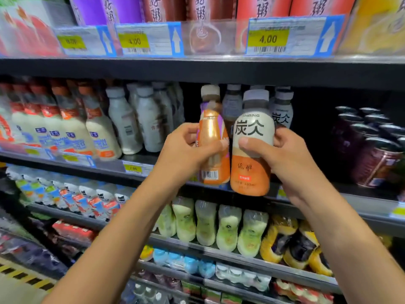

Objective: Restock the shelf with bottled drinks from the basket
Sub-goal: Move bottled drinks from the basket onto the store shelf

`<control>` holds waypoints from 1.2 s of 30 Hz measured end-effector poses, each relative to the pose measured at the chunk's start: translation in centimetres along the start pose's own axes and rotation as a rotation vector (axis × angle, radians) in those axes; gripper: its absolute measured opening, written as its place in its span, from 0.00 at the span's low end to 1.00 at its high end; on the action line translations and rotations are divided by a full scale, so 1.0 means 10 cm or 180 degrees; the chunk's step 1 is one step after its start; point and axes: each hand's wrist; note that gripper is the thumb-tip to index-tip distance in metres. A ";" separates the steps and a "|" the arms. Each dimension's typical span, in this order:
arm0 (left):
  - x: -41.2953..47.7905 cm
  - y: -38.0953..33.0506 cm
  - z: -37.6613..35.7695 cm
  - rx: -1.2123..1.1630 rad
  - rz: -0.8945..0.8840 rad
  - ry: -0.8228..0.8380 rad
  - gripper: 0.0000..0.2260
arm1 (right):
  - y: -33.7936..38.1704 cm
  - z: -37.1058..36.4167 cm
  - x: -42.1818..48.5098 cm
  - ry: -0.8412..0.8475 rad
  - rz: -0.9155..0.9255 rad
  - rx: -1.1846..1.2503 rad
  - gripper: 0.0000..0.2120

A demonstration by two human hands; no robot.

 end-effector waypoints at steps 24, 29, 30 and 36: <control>2.10 0.11 -0.15 0.0811 -0.0137 -0.0023 0.24 | -0.50 -0.42 0.82 -0.0776 -0.0084 -0.2982 0.33; 2.34 0.13 -0.09 0.0990 0.0011 -0.0209 0.23 | -0.58 -0.39 0.85 -0.0831 -0.0036 -0.2959 0.33; 2.40 0.14 -0.07 0.1003 0.0051 -0.0291 0.24 | -0.59 -0.40 0.86 -0.0799 -0.0068 -0.2982 0.33; 2.73 0.17 0.00 0.0889 0.0356 -0.0595 0.25 | -0.59 -0.39 0.92 -0.0645 -0.0233 -0.3306 0.35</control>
Point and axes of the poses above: each hand's wrist, its own x-axis towards the middle knuckle, its own z-axis out of the back of the hand, y = z × x, and after that the axes turned 15 degrees about z, right-handed
